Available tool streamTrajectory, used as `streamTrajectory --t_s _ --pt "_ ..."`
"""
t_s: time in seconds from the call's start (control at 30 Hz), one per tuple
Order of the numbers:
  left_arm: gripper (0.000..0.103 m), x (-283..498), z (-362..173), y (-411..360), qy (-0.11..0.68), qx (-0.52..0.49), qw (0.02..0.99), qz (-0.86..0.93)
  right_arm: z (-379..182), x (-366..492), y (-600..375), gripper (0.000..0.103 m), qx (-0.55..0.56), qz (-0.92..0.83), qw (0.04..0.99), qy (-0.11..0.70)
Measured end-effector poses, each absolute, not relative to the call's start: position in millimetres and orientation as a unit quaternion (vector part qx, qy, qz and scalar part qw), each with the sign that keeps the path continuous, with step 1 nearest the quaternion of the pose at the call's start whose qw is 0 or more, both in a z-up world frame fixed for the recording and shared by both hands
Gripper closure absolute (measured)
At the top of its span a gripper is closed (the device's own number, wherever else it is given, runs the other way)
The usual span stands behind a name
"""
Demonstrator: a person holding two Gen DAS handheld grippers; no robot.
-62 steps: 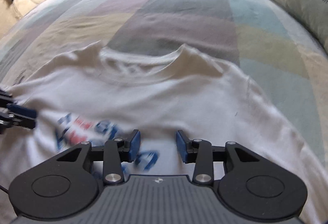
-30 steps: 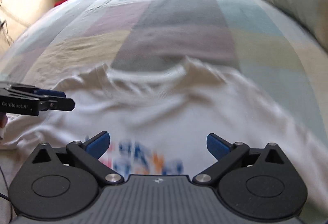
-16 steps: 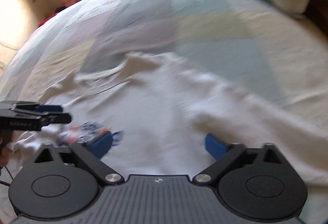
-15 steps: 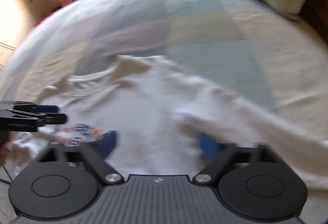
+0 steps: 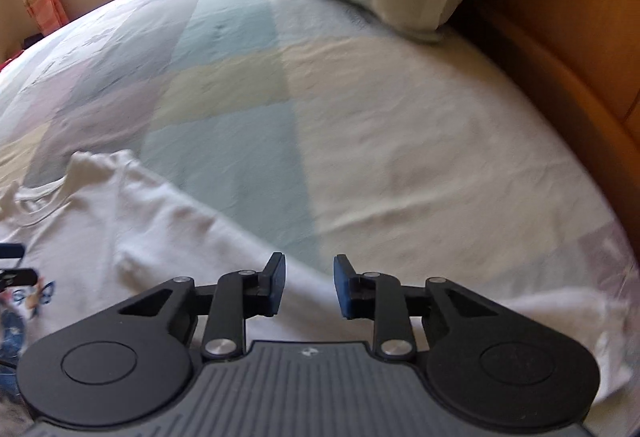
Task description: Fold clothes
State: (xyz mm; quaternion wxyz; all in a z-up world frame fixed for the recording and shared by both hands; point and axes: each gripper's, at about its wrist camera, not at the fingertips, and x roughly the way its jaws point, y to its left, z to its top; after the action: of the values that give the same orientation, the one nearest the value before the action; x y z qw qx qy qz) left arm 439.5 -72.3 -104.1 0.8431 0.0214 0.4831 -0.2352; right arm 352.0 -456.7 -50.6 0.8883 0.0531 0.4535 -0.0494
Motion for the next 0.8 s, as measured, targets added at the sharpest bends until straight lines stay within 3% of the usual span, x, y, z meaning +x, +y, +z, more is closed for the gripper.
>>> streamTrajectory --t_s 0.2,0.37,0.8 --pt "0.023 440 -105 -76 0.485 0.029 0.842 -0.236 -59 369 -474 0.072 0.071 -0.036 0.876 0.476" --pt "0.023 440 -106 -76 0.484 0.029 0.842 -0.237 -60 363 -457 0.085 0.062 0.019 0.861 0.504" --pt "0.02 440 -108 -76 0.481 0.043 0.839 -0.252 -63 325 -431 0.083 0.076 0.065 0.83 0.549"
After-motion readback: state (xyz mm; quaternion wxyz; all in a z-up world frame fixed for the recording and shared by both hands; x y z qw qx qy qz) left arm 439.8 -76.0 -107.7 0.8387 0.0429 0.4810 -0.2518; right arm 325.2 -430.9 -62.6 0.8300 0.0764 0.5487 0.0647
